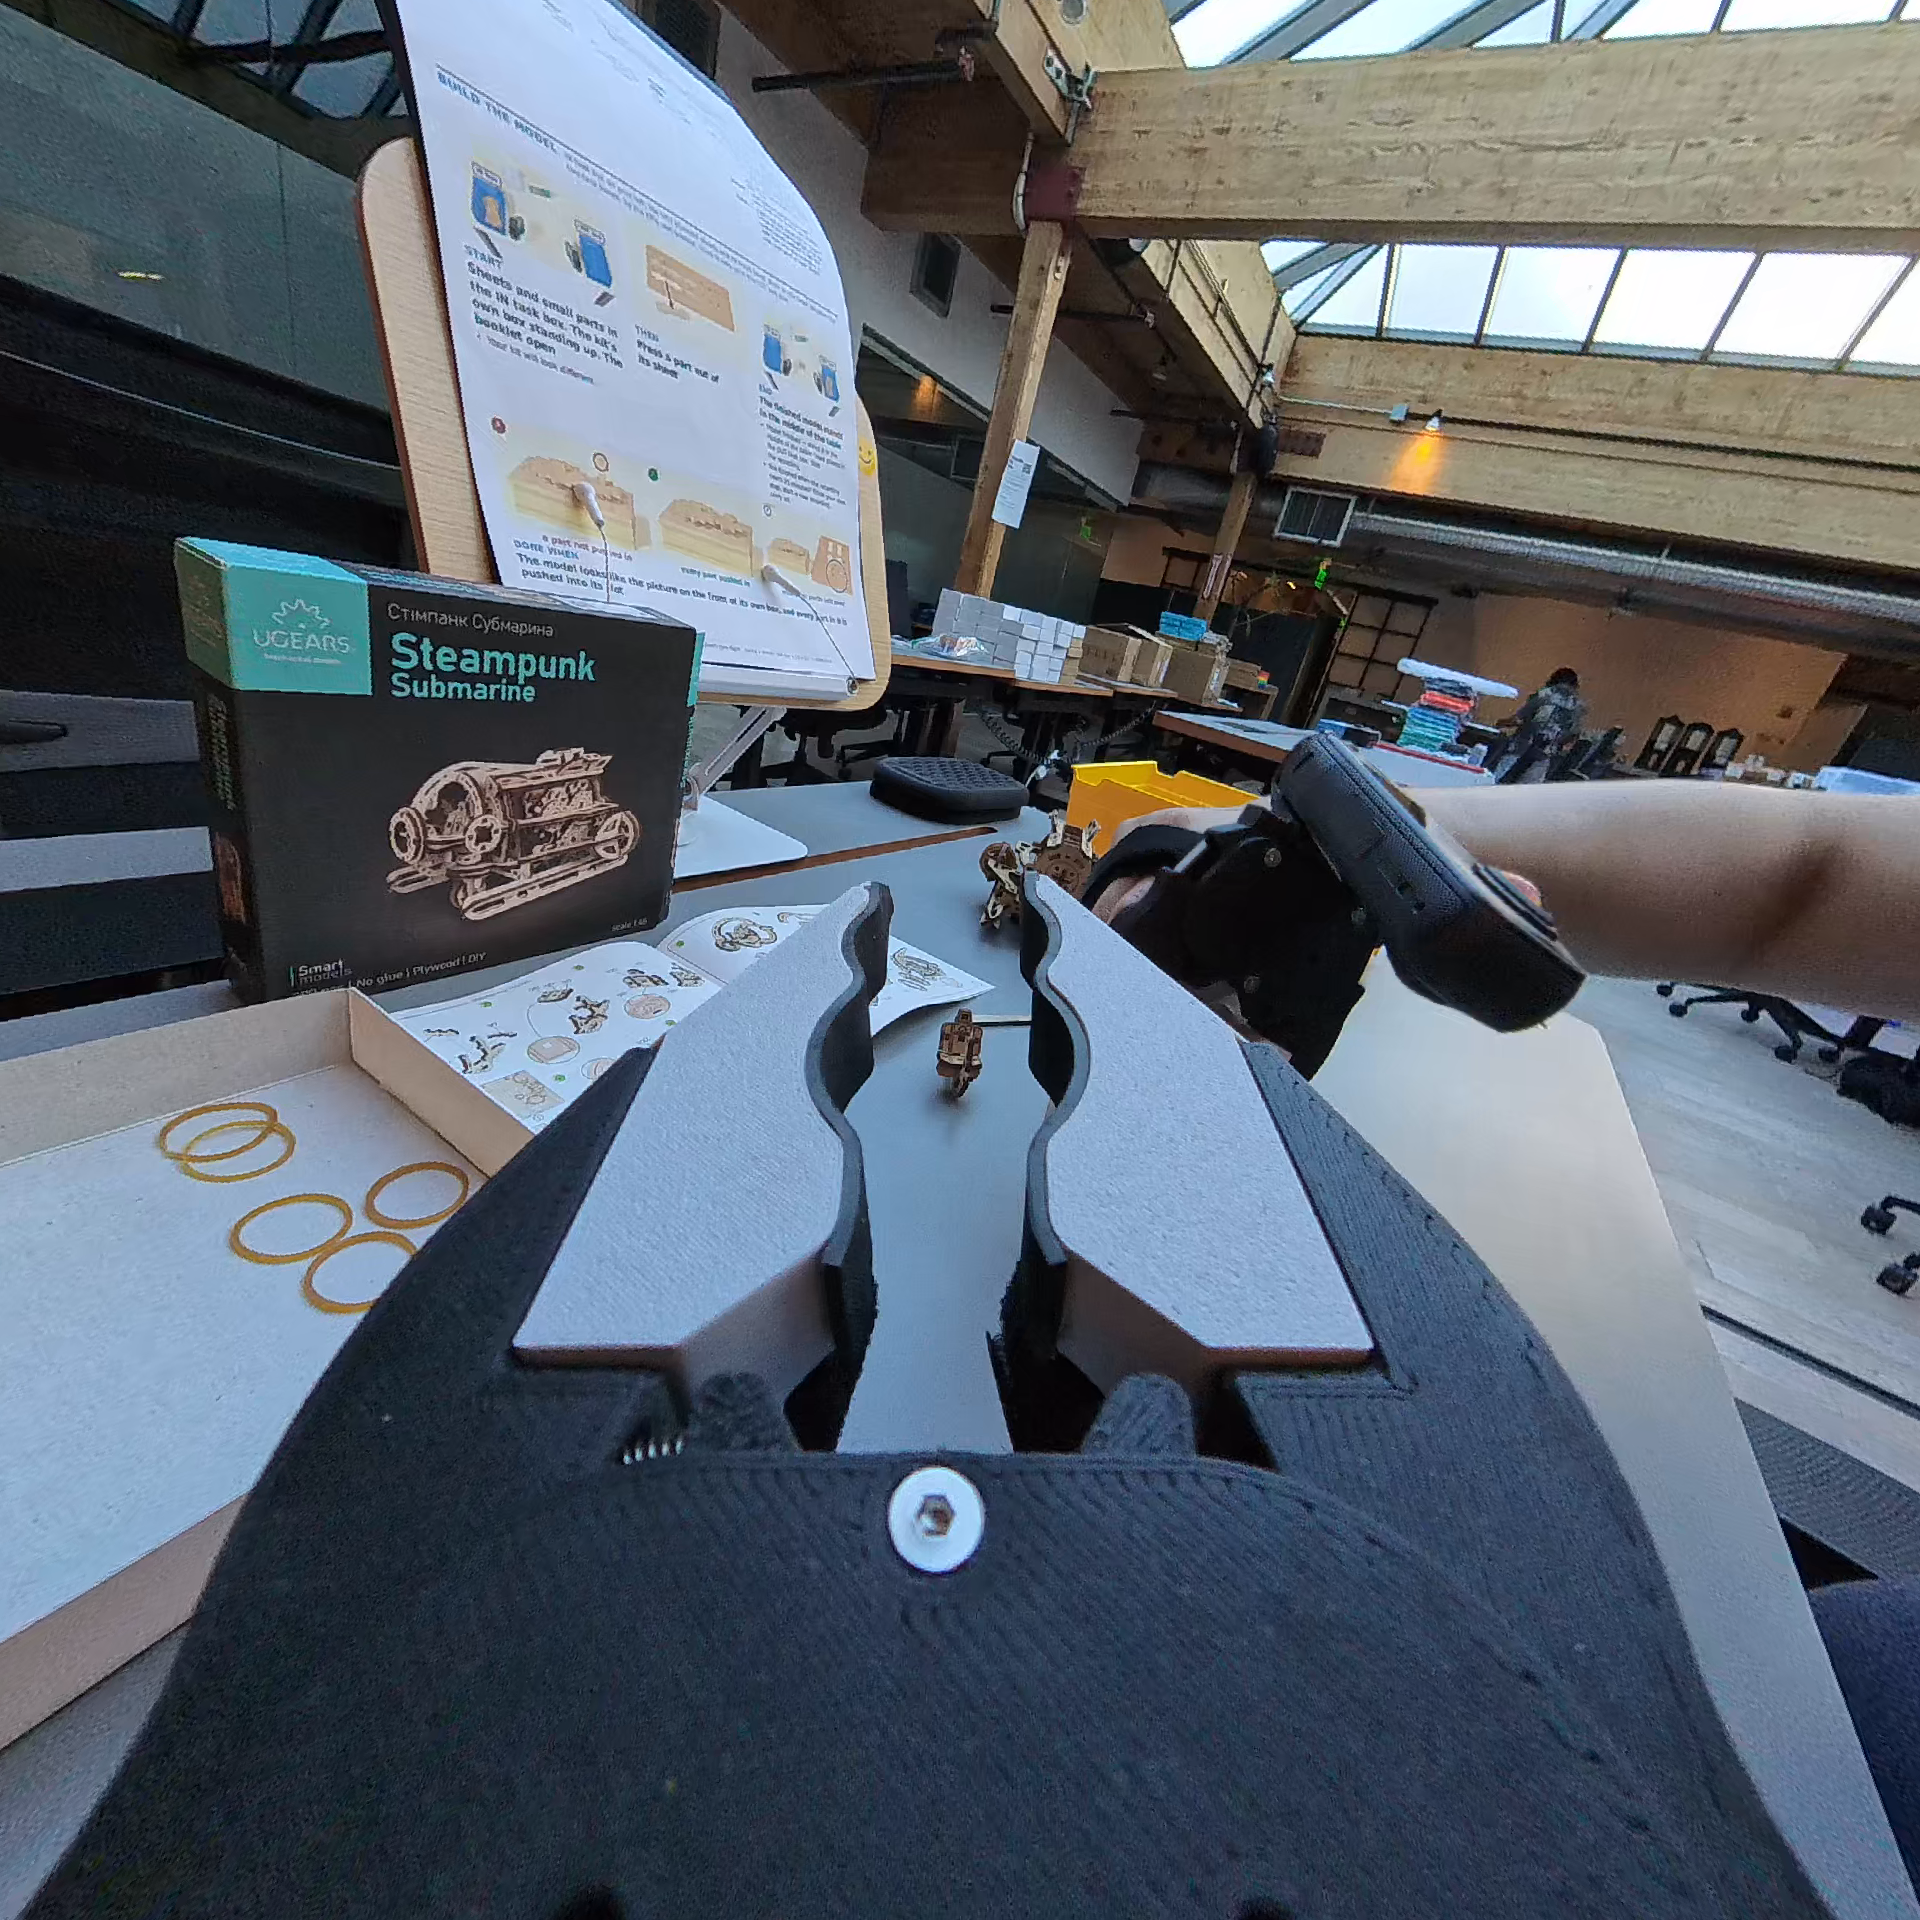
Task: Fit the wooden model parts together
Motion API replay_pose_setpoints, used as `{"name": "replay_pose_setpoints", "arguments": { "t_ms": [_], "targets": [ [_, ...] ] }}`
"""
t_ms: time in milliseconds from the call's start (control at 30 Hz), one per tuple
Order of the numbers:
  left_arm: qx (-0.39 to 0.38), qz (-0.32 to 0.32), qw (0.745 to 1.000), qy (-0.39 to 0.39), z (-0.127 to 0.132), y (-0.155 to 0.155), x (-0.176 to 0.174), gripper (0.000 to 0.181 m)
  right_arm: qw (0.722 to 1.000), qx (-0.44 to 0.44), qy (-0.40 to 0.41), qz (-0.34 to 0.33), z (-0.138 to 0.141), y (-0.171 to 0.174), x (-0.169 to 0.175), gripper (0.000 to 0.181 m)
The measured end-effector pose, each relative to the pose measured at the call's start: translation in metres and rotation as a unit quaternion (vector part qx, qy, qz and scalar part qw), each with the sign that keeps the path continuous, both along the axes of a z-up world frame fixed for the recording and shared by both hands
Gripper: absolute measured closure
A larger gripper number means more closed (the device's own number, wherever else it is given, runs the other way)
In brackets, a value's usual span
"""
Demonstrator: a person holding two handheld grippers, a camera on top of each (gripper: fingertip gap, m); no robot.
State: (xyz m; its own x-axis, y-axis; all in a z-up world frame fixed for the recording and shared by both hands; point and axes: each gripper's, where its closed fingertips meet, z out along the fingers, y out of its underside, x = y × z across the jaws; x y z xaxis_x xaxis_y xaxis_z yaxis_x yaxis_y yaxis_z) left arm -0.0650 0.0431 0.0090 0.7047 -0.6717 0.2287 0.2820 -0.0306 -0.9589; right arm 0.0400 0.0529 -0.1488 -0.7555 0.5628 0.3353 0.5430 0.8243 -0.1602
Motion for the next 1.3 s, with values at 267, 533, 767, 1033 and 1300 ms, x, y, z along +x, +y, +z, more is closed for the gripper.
{"name": "replay_pose_setpoints", "arguments": {
  "t_ms": [267,533,767,1033,1300],
  "targets": [
    [0.001,0.002,1.0,-0.003,0.0008,0.0001,-0.0016,0.158,1.0,0.019,-0.004,0.011,-0.003,0.0023,0.0011,0.171],
    [0.002,0.001,1.0,-0.002,0.0009,-0.0003,-0.0011,0.158,1.0,0.02,0.013,0.002,-0.0026,0.003,0.0012,0.172],
    [0.002,0.002,1.0,-0.002,0.0009,-0.0003,-0.0013,0.158,0.999,0.004,0.039,-0.019,-0.0024,0.0027,0.0031,0.172],
    [-0.001,0.002,1.0,0.001,-0.0009,0.0005,-0.0005,0.158,0.999,0.008,0.029,-0.021,-0.003,0.0022,0.0049,0.171],
    [0.002,0.003,1.0,-0.006,0.0011,0.0,-0.0026,0.158,0.998,0.021,0.057,-0.015,-0.0026,0.0025,0.0046,0.171]
  ]
}}
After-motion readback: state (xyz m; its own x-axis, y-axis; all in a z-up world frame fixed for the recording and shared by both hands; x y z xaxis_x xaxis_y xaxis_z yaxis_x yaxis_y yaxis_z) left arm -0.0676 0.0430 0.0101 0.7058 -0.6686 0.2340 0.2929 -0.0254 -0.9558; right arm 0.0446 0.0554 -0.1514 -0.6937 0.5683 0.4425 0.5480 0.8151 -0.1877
